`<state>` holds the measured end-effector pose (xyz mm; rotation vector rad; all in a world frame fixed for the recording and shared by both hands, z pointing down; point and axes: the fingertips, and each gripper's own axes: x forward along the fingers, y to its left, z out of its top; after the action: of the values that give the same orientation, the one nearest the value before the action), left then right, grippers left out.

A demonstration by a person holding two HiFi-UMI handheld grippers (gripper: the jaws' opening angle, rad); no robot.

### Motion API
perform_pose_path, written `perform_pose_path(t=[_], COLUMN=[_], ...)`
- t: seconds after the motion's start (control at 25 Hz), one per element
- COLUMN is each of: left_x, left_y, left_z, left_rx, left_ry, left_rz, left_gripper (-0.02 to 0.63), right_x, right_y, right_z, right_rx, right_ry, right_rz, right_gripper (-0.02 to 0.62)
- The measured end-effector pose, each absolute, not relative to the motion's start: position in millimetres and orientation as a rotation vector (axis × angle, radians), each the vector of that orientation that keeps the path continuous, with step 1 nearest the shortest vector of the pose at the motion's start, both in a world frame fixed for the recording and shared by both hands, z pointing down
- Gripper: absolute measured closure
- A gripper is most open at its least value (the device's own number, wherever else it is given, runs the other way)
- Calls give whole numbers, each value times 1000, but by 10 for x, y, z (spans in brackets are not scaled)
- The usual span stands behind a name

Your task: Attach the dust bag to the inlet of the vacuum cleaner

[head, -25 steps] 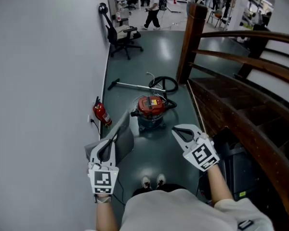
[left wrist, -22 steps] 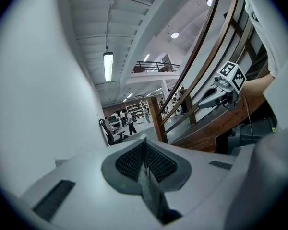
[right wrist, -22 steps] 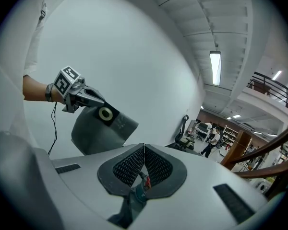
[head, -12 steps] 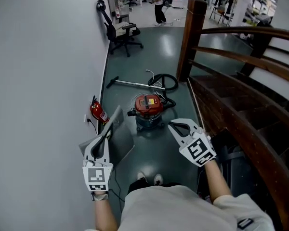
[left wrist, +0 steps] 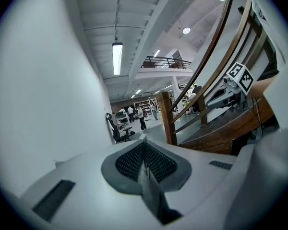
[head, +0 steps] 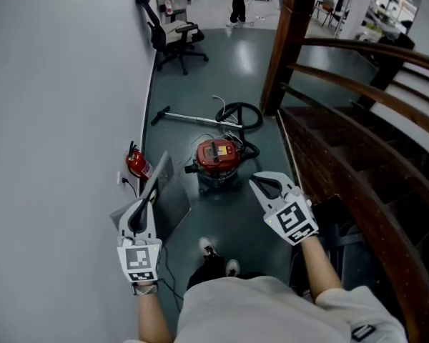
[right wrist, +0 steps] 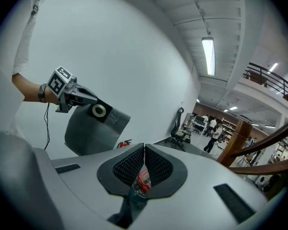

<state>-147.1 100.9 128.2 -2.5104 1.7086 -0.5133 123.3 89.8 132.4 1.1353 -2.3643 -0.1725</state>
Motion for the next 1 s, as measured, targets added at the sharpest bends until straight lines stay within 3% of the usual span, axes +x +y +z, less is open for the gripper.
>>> perform_pose_path(t=[0.6, 1.0], left_x=[-2112, -2188], left_y=[-397, -972], left_z=[1846, 2625], left_rx=[-2555, -2599], left_ry=[1695, 1738], left_rz=[-572, -670], left_gripper=[591, 591], right_x=[772, 739], right_y=[-495, -1185], right_z=[1766, 2694], right_rx=[1207, 1155], right_ry=[-2436, -2363], right_rz=[86, 147], right_gripper=[566, 565])
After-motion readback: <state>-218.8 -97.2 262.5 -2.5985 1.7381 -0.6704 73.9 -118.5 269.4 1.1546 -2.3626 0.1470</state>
